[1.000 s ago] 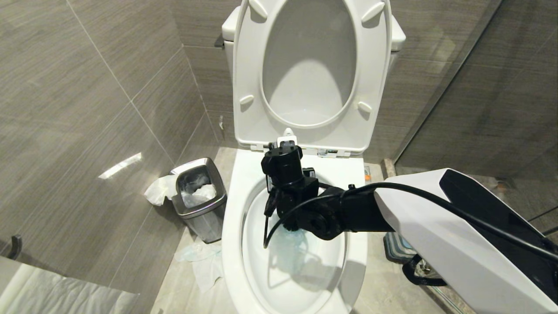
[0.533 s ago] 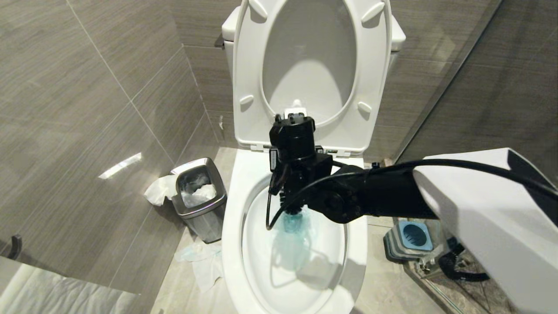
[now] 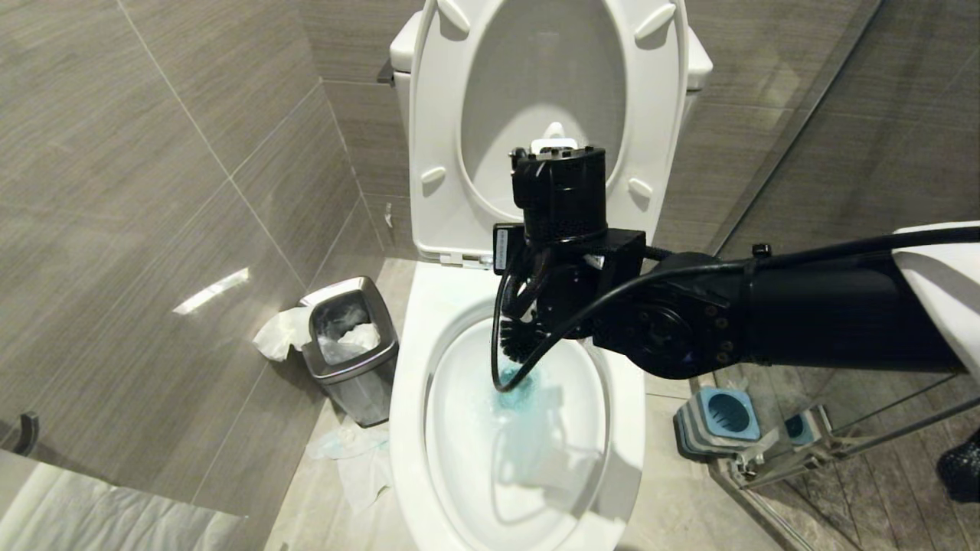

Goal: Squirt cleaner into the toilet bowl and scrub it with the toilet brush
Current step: Scrub the toilet bowl

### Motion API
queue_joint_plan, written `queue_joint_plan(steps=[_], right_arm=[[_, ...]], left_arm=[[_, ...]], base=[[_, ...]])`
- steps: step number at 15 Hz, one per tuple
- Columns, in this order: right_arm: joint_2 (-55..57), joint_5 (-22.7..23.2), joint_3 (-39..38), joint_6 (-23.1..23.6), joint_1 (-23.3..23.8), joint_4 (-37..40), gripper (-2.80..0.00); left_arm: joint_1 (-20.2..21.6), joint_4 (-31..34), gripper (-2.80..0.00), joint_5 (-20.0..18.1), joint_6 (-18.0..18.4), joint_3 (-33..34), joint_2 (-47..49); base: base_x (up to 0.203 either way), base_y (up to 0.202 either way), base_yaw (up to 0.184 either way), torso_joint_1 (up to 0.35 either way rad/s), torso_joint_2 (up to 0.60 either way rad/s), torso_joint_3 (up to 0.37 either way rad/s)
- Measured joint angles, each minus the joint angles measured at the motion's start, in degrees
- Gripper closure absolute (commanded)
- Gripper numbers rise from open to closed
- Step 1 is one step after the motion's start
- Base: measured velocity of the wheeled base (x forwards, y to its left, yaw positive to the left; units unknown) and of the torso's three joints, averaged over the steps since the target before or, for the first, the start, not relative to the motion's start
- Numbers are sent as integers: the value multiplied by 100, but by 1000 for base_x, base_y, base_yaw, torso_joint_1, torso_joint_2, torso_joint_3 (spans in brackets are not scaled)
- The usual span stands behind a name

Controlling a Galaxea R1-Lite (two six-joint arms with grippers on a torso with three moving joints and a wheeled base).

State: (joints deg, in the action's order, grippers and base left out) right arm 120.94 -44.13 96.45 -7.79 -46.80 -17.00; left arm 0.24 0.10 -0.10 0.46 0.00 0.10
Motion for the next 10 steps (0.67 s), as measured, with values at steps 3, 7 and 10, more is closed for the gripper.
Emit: queue_joint_plan(steps=[3, 7, 10], right_arm=[[-176, -10, -242, -70, -109, -25, 0], [-249, -35, -426, -157, -284, -28, 0], [-52, -35, -420, -221, -378, -47, 0]], left_arm=[[0, 0, 0, 0, -4, 0, 0], [0, 0, 0, 0, -3, 0, 0], [0, -2, 0, 2, -3, 0, 0]], base=[[0, 0, 0, 0, 0, 0], [0, 0, 0, 0, 0, 0], [0, 0, 0, 0, 0, 0]])
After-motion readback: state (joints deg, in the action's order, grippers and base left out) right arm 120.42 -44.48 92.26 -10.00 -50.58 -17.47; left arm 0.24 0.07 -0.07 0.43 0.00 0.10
